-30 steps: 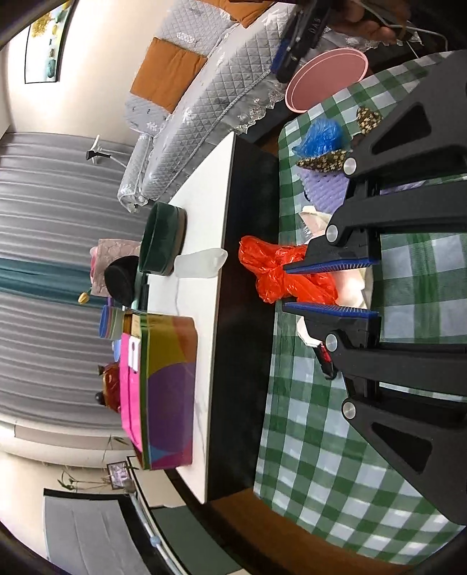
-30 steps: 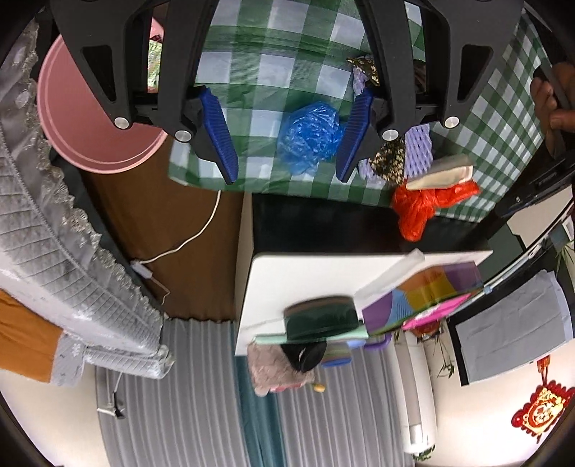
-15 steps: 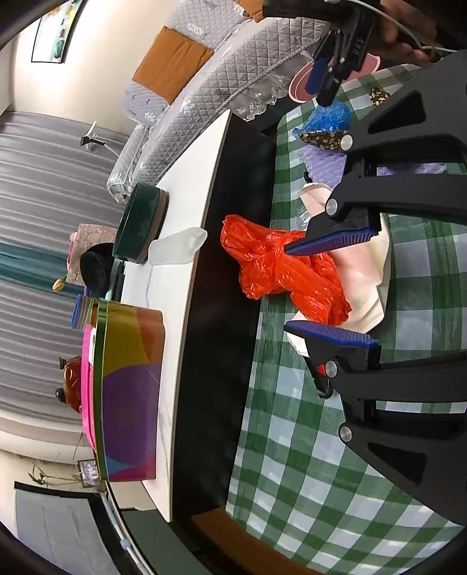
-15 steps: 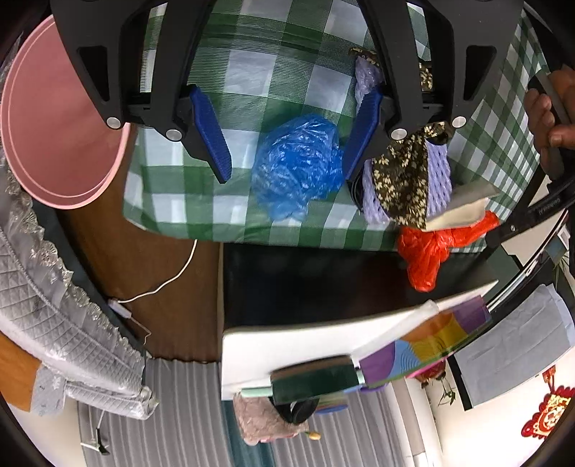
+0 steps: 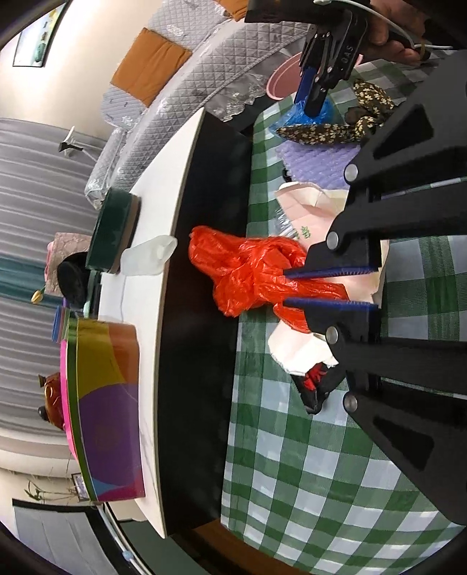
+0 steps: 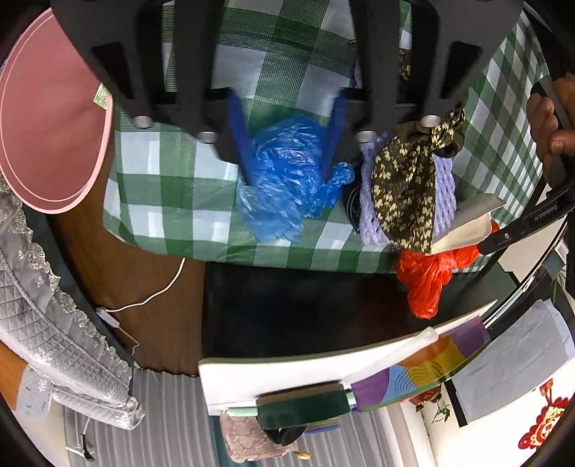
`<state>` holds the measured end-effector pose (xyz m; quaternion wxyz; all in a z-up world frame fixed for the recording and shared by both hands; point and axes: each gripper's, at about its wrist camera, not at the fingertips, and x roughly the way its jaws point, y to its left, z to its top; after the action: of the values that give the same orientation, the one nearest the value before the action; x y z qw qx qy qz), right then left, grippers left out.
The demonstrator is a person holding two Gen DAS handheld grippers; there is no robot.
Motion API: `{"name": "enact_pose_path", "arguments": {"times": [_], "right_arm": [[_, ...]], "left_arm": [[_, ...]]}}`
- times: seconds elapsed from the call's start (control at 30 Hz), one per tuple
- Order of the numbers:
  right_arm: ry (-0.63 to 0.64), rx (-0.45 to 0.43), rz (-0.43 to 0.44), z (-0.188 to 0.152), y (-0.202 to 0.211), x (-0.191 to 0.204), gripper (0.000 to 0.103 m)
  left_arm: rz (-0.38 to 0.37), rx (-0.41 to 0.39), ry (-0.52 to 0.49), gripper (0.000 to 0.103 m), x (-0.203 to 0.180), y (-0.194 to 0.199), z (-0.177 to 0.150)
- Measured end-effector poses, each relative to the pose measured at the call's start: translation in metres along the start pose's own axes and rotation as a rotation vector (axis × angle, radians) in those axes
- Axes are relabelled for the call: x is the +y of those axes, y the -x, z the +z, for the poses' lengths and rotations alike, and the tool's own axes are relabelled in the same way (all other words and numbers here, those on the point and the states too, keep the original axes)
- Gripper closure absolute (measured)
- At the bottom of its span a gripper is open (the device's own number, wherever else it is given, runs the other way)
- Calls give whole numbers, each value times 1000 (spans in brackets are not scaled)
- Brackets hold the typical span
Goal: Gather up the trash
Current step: 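Close the right tool on the blue bag while the left tool grasps and lifts the orange bag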
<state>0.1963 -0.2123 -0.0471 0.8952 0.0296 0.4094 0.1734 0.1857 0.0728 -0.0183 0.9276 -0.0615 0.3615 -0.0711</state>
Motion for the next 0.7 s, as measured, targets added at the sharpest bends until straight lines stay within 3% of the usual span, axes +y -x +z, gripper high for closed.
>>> {"name": "enact_pose_path", "arguments": {"times": [0.07, 0.13, 0.7], "right_arm": [[11, 10, 6, -1, 0, 2, 95], [17, 0, 4, -1, 3, 2, 99], [25, -179, -6, -2, 85, 1, 100]], "left_arm": [[5, 6, -10, 97, -2, 1, 0], [10, 2, -15, 97, -4, 5, 0], [42, -80, -50, 99, -22, 57, -2]]}}
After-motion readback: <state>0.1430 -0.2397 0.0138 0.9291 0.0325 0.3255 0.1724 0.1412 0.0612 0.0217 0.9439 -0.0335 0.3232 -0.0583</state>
